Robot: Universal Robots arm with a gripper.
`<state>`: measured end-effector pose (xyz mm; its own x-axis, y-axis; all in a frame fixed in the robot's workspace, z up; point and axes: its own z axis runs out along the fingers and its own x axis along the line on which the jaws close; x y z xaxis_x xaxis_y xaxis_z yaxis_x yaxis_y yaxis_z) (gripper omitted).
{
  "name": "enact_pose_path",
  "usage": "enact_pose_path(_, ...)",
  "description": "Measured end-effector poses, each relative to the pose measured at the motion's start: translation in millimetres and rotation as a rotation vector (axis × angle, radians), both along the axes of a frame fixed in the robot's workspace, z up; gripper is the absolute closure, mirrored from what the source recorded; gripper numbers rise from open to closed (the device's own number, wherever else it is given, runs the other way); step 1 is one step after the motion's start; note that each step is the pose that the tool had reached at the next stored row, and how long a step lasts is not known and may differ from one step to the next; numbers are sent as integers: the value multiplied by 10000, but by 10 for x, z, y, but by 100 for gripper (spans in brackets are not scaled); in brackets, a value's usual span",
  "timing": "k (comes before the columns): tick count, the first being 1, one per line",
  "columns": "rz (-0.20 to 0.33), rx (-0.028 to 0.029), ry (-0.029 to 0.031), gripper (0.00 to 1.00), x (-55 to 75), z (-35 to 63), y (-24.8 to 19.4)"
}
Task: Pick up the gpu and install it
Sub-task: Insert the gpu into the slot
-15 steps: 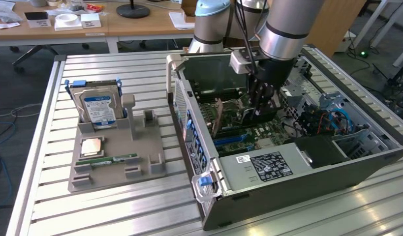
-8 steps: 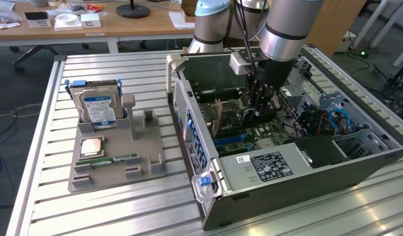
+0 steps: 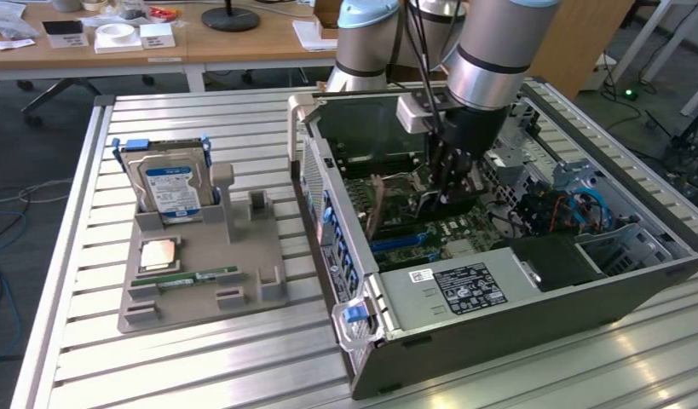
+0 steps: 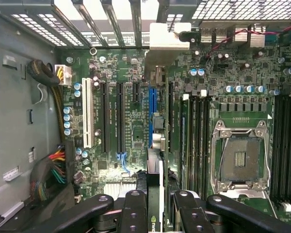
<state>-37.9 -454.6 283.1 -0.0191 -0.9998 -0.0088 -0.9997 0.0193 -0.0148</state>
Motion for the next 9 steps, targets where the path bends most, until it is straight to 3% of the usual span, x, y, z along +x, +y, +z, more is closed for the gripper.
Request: enact_pose_path(9, 2, 3, -2, 74, -77, -58, -1)
